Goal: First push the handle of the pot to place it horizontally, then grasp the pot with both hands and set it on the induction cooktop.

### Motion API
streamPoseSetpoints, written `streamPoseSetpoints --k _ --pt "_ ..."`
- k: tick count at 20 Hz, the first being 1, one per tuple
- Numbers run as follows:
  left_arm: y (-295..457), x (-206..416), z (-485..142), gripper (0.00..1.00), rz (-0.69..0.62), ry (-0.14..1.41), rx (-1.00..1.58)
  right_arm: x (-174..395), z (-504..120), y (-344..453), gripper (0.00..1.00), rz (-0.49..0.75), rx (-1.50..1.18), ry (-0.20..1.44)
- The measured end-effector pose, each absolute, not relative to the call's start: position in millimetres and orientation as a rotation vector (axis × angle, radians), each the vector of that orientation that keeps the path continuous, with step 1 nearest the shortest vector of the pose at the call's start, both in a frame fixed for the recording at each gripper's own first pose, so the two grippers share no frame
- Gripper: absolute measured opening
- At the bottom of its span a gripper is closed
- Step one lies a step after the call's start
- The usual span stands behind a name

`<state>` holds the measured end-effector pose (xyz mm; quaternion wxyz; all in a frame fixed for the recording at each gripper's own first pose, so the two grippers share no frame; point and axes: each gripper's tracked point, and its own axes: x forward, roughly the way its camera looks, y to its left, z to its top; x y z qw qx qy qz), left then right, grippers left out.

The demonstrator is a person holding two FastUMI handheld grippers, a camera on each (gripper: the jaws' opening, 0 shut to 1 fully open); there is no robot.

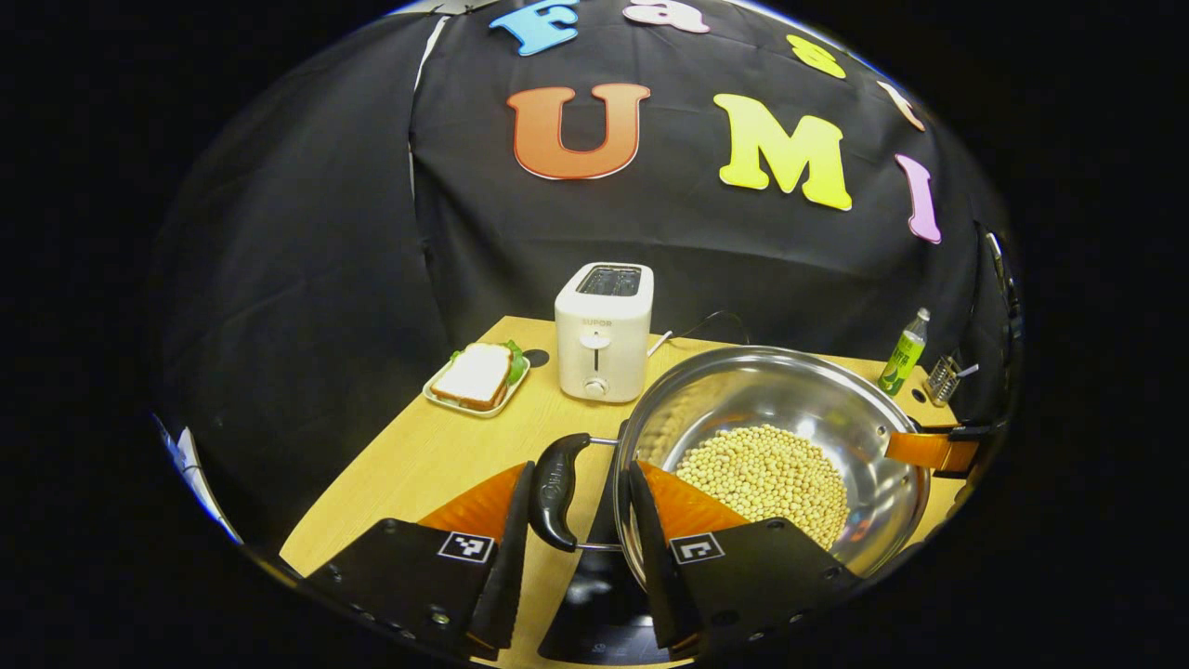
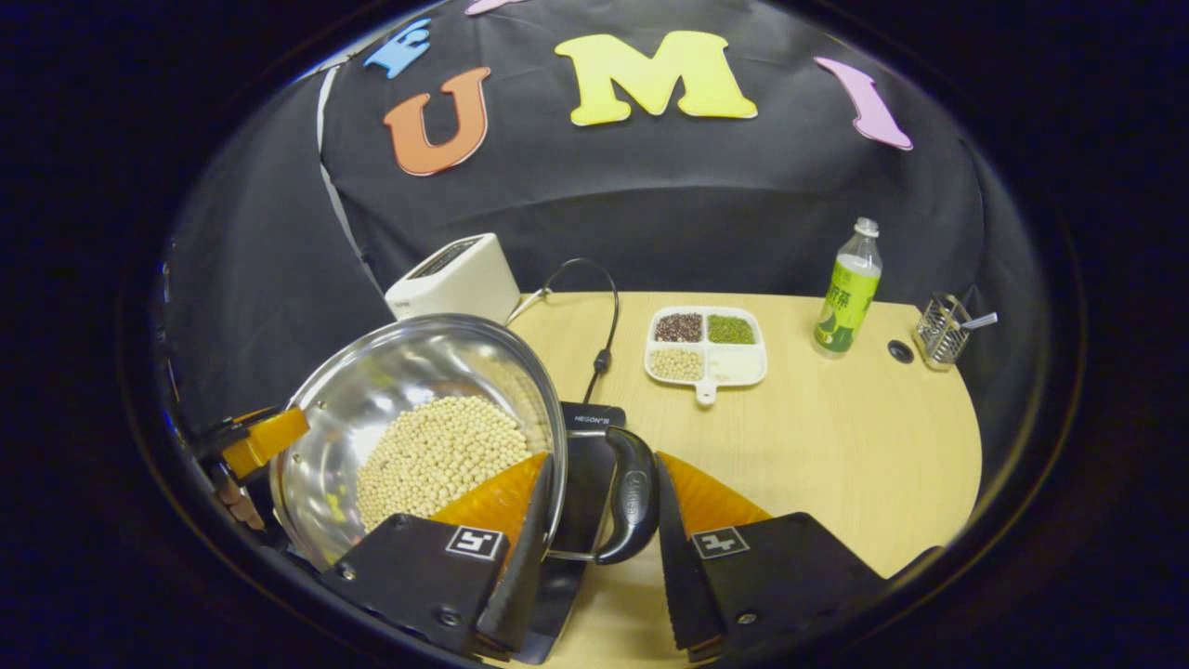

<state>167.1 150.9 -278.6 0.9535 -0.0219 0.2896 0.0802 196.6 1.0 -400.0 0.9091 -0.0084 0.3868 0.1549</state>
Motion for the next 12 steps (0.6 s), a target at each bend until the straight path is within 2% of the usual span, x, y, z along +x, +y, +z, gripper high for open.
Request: streamPoseSetpoints --k 6,7,8,9,10,12 --pt "149.4 177.5 -310.1 0.54 0.159 0.625 -0.063 196.4 -405.1 -1.6 0.59 0.300 -0.057 0.812" --pt "151.5 183.6 -319.4 0.54 0.157 0.624 -0.063 200.2 -392.7 2.6 0.59 0.306 -0.038 0.772" --pt "151.6 187.6 -319.7 0.65 0.150 0.584 -0.079 201.8 -392.3 5.9 0.59 0.304 -0.059 0.777" --pt "156.0 193.0 -318.2 0.48 0.149 0.561 -0.079 201.9 -397.1 6.6 0.60 0.308 -0.056 0.762" --pt "156.0 186.2 -324.1 0.55 0.154 0.564 -0.081 199.3 -398.7 5.9 0.60 0.318 -0.054 0.767" --pt "157.1 184.1 -322.9 0.56 0.164 0.538 -0.068 202.6 -399.0 6.0 0.60 0.334 -0.011 0.743"
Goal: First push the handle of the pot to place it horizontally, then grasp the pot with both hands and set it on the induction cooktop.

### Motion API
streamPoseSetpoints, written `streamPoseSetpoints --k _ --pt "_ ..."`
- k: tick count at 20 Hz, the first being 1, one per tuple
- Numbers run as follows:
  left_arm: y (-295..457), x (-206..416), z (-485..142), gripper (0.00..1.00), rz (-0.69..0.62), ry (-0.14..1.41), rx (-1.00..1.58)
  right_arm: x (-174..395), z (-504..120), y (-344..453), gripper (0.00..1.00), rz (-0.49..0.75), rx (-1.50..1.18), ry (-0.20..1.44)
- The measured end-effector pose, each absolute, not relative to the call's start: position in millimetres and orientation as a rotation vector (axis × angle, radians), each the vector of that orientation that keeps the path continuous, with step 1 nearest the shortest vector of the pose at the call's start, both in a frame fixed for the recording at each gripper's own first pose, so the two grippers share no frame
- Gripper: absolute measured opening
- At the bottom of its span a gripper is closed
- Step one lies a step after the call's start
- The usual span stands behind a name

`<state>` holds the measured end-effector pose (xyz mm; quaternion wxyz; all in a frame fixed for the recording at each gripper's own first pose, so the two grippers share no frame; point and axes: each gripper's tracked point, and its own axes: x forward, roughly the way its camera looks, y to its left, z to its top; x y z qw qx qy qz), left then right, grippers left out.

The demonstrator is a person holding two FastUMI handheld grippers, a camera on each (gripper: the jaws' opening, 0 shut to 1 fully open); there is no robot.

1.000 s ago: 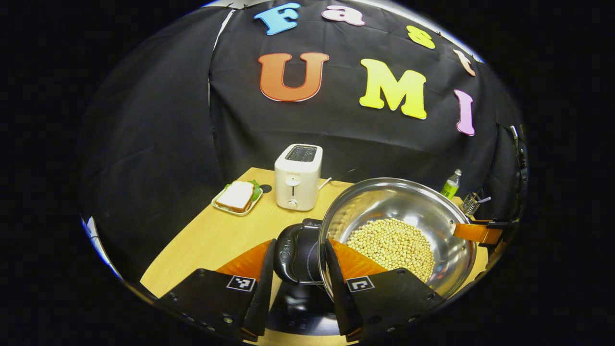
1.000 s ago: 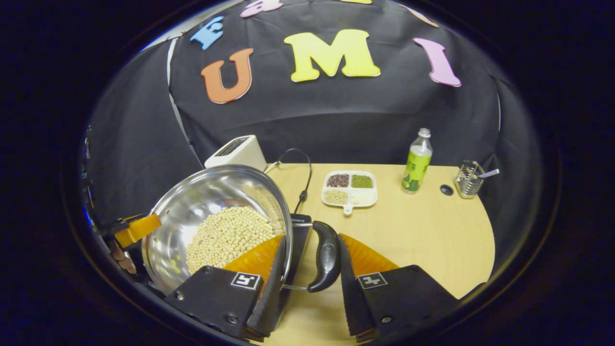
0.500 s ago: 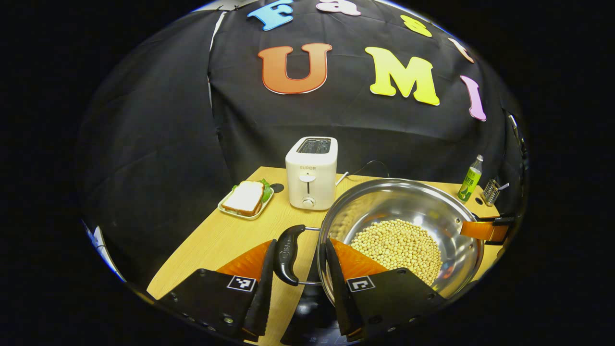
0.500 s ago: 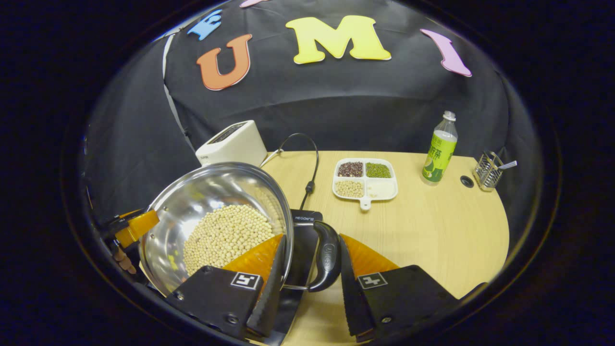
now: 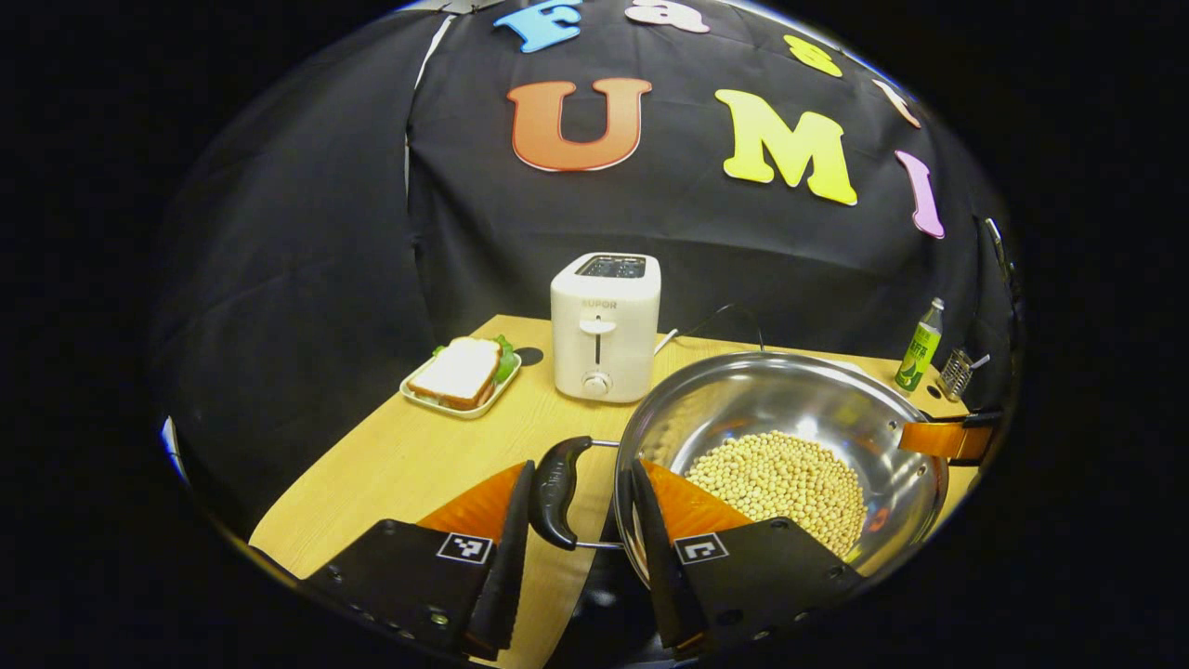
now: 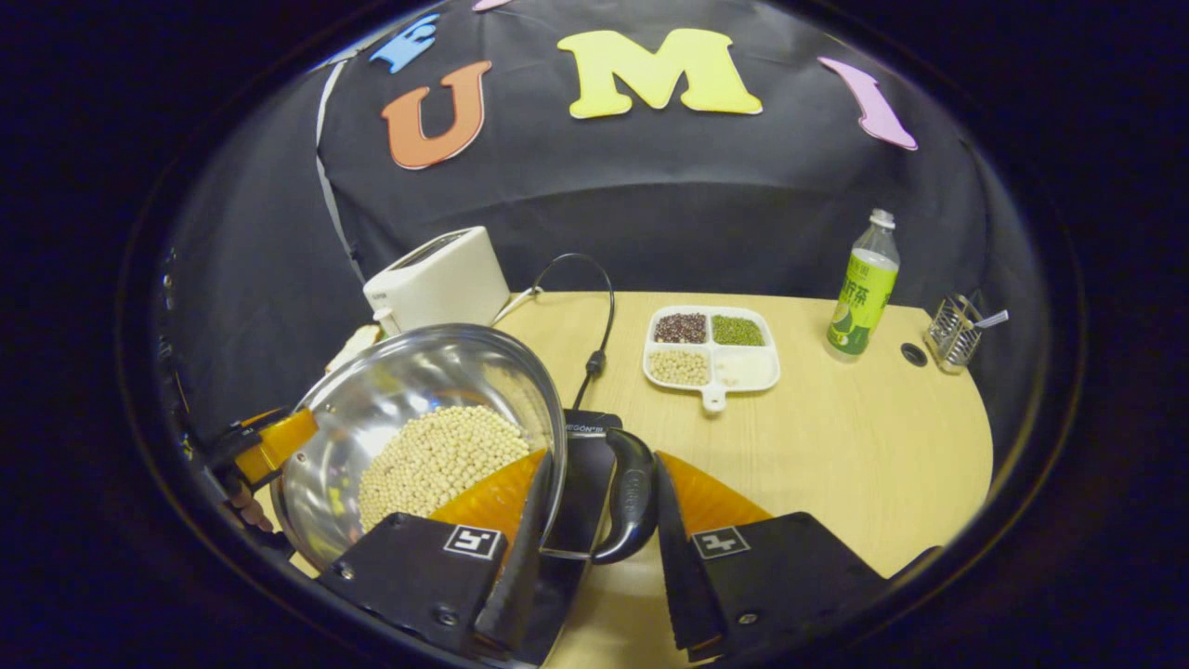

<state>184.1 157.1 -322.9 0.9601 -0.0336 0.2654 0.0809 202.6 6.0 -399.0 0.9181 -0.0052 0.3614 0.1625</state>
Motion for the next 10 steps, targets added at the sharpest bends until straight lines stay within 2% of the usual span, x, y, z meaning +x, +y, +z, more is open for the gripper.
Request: streamPoseSetpoints --k 5,9,10 --pt "152.2 183.3 -320.6 0.63 0.212 0.463 0.047 205.4 -398.1 7.1 0.60 0.325 0.044 0.672" --pt "153.2 182.9 -323.2 0.65 0.203 0.489 -0.003 205.2 -399.3 7.8 0.63 0.320 0.028 0.675" --pt "153.5 183.7 -324.0 0.75 0.195 0.499 -0.018 205.2 -400.2 8.0 0.63 0.311 0.008 0.683"
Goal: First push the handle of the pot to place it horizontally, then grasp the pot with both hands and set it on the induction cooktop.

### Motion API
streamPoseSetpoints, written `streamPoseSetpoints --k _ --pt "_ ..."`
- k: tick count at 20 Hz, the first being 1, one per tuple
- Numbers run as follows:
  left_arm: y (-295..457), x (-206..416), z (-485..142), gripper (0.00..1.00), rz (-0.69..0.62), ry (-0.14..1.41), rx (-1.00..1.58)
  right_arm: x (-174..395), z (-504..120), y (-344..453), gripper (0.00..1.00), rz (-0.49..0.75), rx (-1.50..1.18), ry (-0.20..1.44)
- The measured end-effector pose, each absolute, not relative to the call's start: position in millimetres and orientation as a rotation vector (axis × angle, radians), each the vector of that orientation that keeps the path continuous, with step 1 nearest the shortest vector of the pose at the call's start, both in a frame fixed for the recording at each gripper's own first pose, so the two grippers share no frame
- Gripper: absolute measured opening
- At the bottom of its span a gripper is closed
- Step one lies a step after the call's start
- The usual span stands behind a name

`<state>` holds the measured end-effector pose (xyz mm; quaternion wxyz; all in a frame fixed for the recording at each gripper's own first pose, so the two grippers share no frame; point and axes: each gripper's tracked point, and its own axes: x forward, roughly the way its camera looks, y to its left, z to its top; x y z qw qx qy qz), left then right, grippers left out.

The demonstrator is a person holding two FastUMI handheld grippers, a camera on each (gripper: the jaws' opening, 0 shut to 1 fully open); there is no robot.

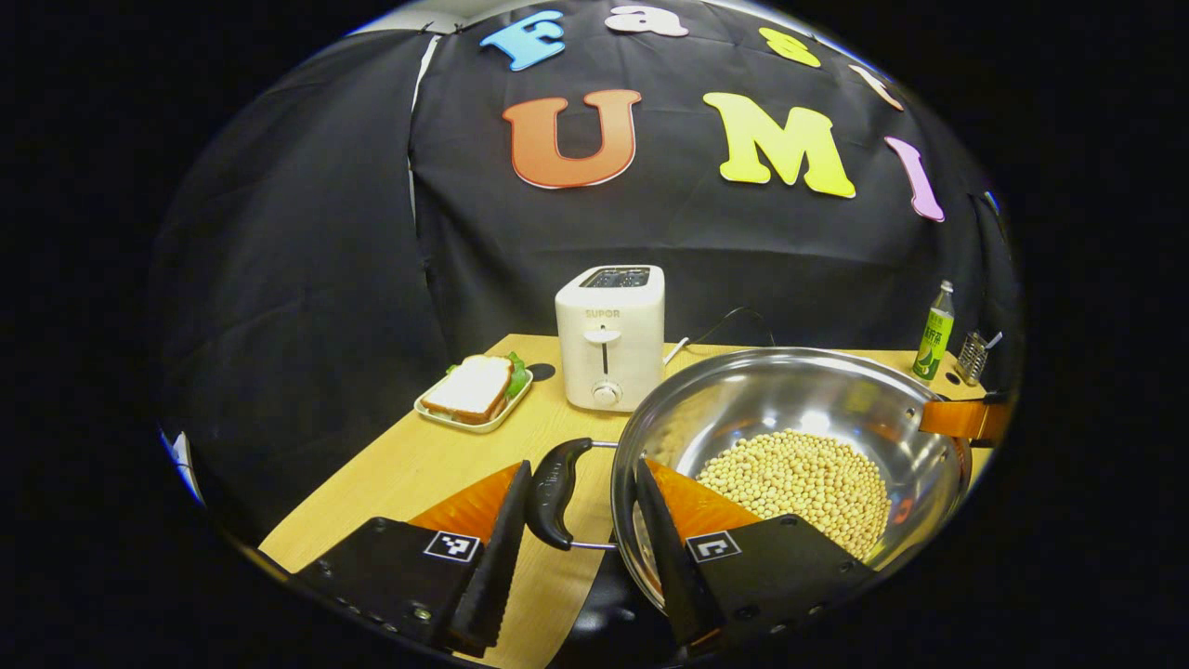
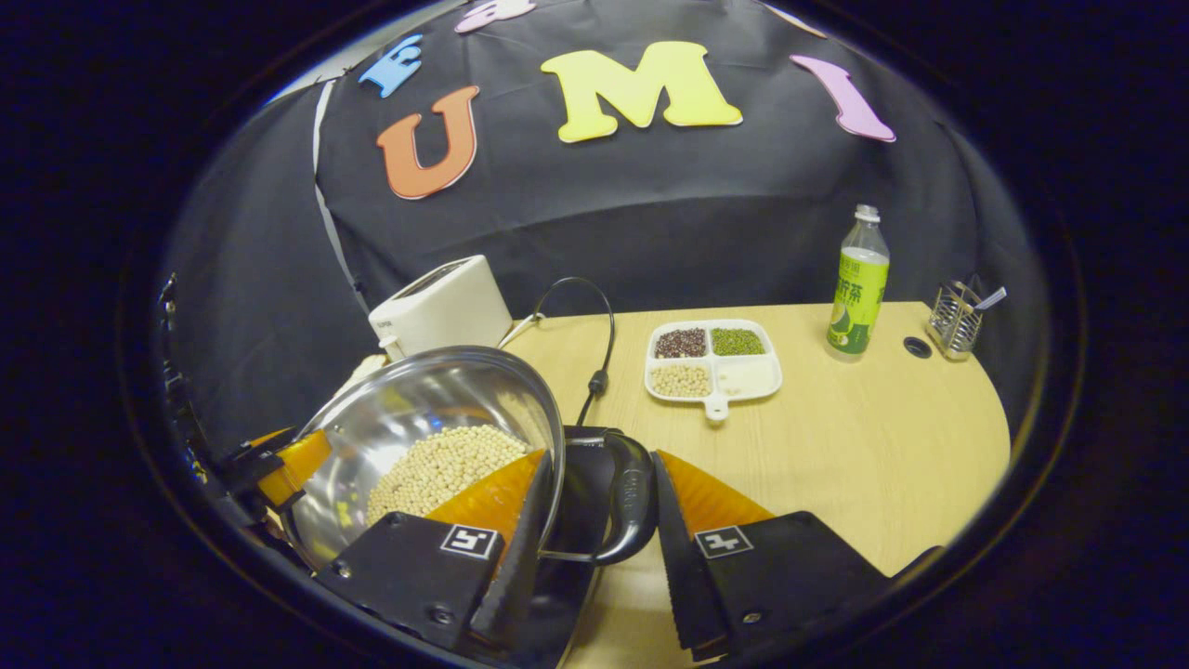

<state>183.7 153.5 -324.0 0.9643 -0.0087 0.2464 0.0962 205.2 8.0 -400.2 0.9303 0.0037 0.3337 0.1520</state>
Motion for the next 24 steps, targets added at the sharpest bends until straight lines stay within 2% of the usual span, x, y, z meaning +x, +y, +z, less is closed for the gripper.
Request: streamPoseSetpoints --k 1,3,4,5,7,8,11,19,24 --pt "151.6 180.9 -330.9 0.66 0.178 0.540 -0.040 205.0 -401.2 6.0 0.64 0.299 -0.022 0.693" --pt "148.4 179.8 -341.4 0.70 0.160 0.613 -0.105 205.0 -404.7 3.9 0.67 0.273 -0.082 0.706" --pt "153.9 179.8 -341.0 0.76 0.176 0.622 -0.112 205.1 -403.5 4.8 0.69 0.269 -0.103 0.701" --pt "160.2 182.1 -338.9 0.75 0.184 0.614 -0.108 201.6 -405.8 7.9 0.73 0.278 -0.110 0.715" --pt "168.3 182.3 -327.5 0.81 0.202 0.583 -0.096 197.9 -402.0 11.4 0.75 0.273 -0.103 0.718" --pt "170.6 178.6 -321.8 0.87 0.215 0.586 -0.095 198.2 -397.0 15.4 0.79 0.274 -0.089 0.707" --pt "174.2 161.6 -294.9 0.94 0.251 0.556 -0.076 191.3 -384.2 12.1 0.96 0.277 -0.119 0.686" --pt "156.5 109.6 -218.2 0.96 0.244 0.402 -0.110 153.0 -306.3 20.4 0.97 0.331 -0.155 0.520" --pt "145.8 81.5 -169.6 0.96 0.246 0.280 -0.142 114.6 -232.9 12.3 0.98 0.348 -0.148 0.343"
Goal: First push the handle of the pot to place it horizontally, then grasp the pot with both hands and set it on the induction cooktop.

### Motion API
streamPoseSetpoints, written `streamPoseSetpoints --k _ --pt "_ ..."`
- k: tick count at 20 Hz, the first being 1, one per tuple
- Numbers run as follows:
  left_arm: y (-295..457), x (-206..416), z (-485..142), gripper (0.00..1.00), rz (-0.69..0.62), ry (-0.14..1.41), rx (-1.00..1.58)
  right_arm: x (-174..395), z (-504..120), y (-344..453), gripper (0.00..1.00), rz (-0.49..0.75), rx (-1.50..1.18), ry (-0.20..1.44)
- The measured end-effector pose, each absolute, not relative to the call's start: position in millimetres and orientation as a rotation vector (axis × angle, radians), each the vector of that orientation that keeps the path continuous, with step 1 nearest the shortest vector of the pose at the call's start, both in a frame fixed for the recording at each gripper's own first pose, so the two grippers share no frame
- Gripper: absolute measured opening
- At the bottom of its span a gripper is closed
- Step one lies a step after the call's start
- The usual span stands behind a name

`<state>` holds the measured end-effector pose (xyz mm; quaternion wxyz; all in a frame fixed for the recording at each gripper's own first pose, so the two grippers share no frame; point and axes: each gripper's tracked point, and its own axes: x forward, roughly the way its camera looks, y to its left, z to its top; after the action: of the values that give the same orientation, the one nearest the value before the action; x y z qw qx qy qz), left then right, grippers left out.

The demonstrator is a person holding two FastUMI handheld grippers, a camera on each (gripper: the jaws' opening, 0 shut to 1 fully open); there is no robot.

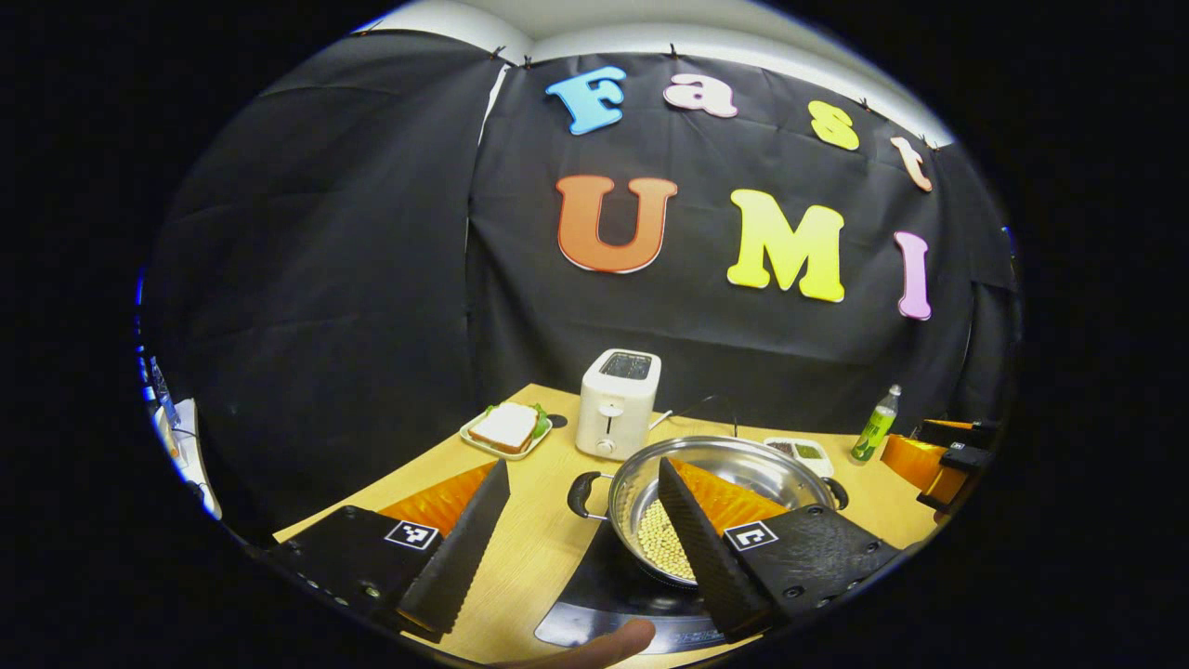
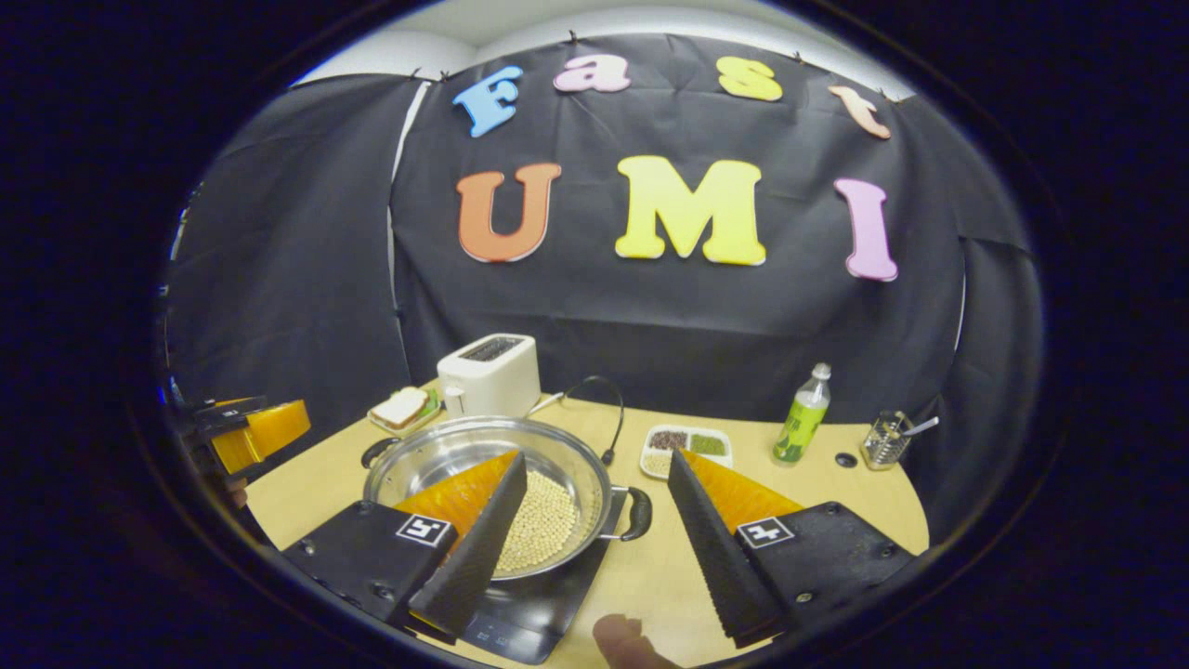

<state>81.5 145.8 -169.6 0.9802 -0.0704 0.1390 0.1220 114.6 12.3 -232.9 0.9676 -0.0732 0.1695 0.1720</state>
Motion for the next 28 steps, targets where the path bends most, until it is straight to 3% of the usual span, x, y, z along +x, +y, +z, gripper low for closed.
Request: streamPoseSetpoints --k 8,14,21,28 --pt "81.9 34.0 -91.3 0.95 0.170 0.117 -0.151 25.8 -164.2 -49.5 0.97 0.339 -0.130 0.200" --pt "18.2 -15.8 -49.0 0.95 0.095 0.030 -0.126 -28.9 -133.0 -133.3 0.96 0.243 -0.136 0.132" --pt "-17.9 -69.9 -57.7 0.95 0.075 0.005 -0.118 -76.3 -104.0 -195.8 0.97 0.187 -0.096 0.049" --pt "-21.1 -67.2 -58.0 0.95 0.031 -0.006 -0.116 -84.4 -108.4 -202.9 0.97 0.180 -0.087 0.053"
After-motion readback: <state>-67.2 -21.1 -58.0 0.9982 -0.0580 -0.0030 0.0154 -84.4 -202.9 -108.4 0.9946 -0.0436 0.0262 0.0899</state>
